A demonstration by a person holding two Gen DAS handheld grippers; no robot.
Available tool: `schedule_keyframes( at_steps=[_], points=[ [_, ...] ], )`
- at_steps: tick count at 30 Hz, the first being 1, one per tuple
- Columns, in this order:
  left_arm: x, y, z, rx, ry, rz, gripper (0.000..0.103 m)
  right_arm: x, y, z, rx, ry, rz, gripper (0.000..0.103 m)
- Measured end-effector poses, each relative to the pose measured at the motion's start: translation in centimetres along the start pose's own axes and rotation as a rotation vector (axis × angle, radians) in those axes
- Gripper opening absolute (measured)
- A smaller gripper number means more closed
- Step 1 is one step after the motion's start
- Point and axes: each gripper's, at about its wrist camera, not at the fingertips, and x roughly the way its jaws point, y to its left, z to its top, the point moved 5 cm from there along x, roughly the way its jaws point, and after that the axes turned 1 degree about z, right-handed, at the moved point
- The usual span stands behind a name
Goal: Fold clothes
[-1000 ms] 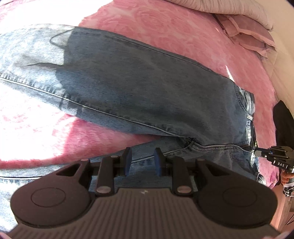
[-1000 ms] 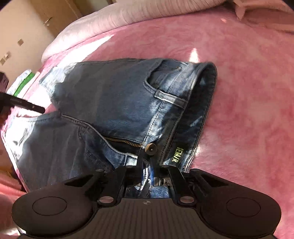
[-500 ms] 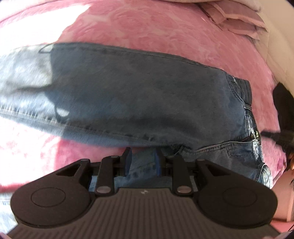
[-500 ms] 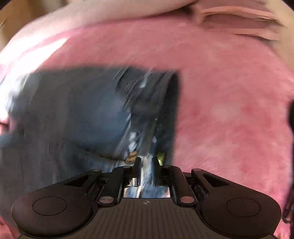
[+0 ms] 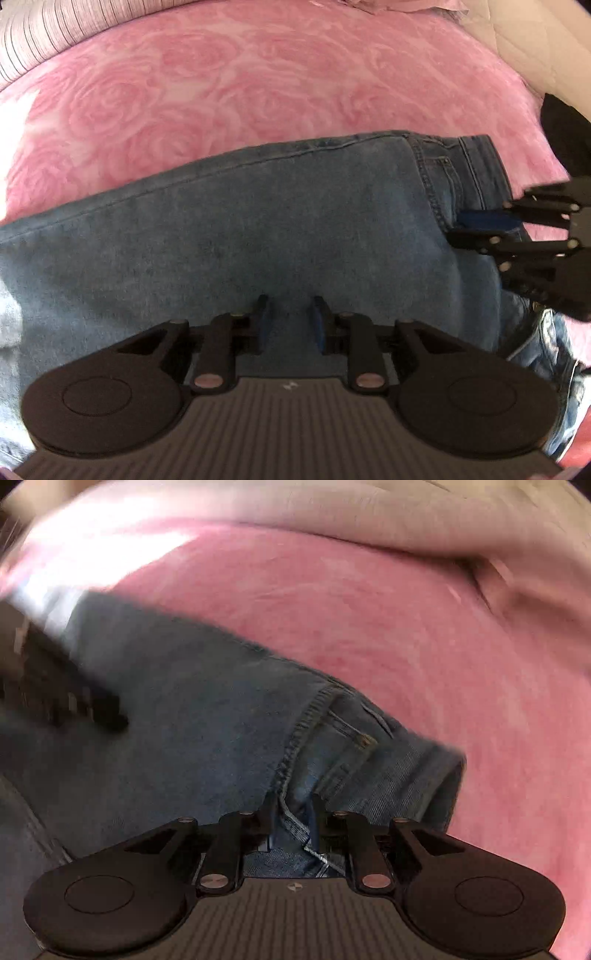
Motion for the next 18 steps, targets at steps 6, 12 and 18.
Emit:
schedule_keyframes(
  at_steps=[6, 12, 18],
  points=[
    [-2.7, 1.6, -2.1, -0.038, 0.042, 0.121, 0.022, -4.7, -1.3, 0.0, 0.269, -0.025, -0.047, 0.016],
    [-3.1, 2.4, -2.4, -0.059, 0.083, 0.197, 0.027, -2.0, 1.2, -1.4, 0.247, 0.094, -0.155, 0.017],
    [-10.1, 3.7, -3.2, -0.053, 0.052, 0.227, 0.03, -7.2, 5.0, -0.1, 0.46, 0.129, -0.126, 0.041]
  ],
)
